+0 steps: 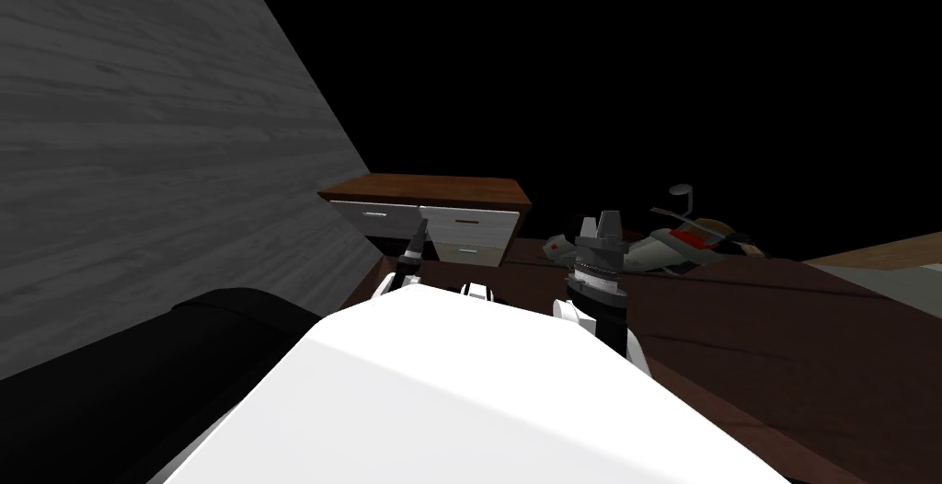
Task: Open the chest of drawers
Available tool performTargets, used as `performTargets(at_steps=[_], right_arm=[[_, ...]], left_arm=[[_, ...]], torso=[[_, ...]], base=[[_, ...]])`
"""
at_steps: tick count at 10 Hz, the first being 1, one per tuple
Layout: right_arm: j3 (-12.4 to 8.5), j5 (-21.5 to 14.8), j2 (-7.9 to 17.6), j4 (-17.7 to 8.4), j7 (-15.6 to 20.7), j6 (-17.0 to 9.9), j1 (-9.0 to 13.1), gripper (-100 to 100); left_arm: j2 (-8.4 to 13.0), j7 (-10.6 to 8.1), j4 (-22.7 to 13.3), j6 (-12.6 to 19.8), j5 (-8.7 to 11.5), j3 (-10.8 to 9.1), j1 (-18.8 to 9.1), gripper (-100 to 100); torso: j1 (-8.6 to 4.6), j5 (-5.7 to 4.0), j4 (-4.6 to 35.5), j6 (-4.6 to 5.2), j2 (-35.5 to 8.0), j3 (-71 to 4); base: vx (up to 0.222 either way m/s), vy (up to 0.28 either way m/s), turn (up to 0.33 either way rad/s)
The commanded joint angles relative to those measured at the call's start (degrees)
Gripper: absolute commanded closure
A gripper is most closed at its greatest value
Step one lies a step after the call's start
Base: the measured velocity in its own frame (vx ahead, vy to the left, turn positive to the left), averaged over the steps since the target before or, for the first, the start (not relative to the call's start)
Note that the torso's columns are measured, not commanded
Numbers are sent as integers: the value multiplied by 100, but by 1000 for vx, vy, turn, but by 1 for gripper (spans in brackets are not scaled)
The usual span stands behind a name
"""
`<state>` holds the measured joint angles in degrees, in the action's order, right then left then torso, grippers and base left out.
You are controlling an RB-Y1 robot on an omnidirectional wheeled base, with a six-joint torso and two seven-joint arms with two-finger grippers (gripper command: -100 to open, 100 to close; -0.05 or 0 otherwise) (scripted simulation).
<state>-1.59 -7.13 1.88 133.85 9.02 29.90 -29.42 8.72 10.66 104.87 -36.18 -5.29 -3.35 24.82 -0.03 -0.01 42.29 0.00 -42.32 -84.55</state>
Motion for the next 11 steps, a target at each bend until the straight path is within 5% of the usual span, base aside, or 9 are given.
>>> performTargets(at_steps=[1, 11], right_arm=[[0, 0, 0, 0, 0, 0, 0, 0], [0, 0, 0, 0, 0, 0, 0, 0]], left_arm=[[-42, 25, -318, -13, -21, -18, -88, -100], [25, 175, -1598, 0, -147, -36, -449, -100]], torso=[[0, 0, -1, 0, 2, -1], [3, 1, -2, 0, 9, -6]], base=[[69, -19, -7], [75, -23, -10]])
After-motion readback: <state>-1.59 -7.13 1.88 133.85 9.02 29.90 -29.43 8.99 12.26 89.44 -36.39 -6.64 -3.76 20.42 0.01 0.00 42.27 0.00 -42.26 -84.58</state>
